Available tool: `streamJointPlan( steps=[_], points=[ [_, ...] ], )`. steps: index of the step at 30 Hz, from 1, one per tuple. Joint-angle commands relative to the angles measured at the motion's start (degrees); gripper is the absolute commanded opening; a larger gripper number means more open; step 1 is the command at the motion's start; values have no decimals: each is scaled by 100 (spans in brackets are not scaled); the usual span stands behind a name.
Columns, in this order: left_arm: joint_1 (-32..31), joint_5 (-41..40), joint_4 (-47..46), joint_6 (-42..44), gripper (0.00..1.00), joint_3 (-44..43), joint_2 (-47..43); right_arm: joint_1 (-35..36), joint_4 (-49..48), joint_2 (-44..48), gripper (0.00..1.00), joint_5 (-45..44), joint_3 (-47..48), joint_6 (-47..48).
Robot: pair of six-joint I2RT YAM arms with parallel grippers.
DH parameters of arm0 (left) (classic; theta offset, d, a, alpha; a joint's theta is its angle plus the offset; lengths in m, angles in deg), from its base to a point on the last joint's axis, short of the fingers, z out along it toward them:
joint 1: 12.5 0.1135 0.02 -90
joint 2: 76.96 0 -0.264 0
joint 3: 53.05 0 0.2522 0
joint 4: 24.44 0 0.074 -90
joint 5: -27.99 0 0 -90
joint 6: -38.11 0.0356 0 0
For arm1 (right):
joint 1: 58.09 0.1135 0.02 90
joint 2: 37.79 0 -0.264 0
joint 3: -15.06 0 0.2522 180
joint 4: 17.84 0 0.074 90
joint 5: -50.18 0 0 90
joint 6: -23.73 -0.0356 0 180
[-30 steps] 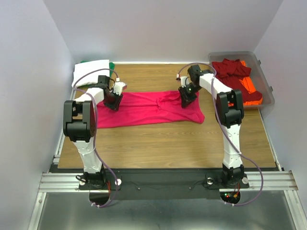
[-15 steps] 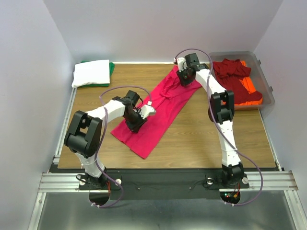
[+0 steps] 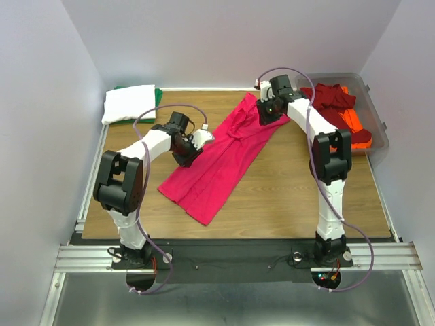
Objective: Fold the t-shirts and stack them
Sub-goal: Fold the tshirt
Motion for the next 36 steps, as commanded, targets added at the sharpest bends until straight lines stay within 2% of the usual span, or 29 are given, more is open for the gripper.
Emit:
streamJointPlan(
  steps=[1, 6, 9, 13, 16, 21, 30, 33, 36],
  points=[
    [-31, -314, -216, 295, 39, 428, 151, 4, -163, -522, 28, 44, 176, -190],
    [-110, -139, 65, 436, 35, 982, -6, -5, -198, -1058, 27, -203, 801, -33],
    [-408, -7, 109, 453, 35, 1439, -313, -5, -216, -1366, 27, -273, 1151, 178],
    [-1189, 159, -48, 217, 35, 1948, -613, -13, -338, -1875, 29, -212, 1714, 556],
    [-1498, 336, -216, -143, 35, 1976, -499, 4, -391, -2253, 30, -151, 2391, 732],
    [-1683, 924, -243, -671, 35, 1362, 97, 22, -934, -2852, 34, -54, 2902, 926],
    [-1842, 1663, -172, -1224, 39, 219, 635, 48, -2175, -2844, 49, -71, 3068, 663],
    [-1842, 1716, -277, -1366, 40, 113, 433, 48, -2193, -2415, 54, -142, 2947, 496],
    [-1842, 1663, -444, -1541, 42, 139, 12, 40, -2211, -1466, 58, 279, 2236, 381]
  ],
)
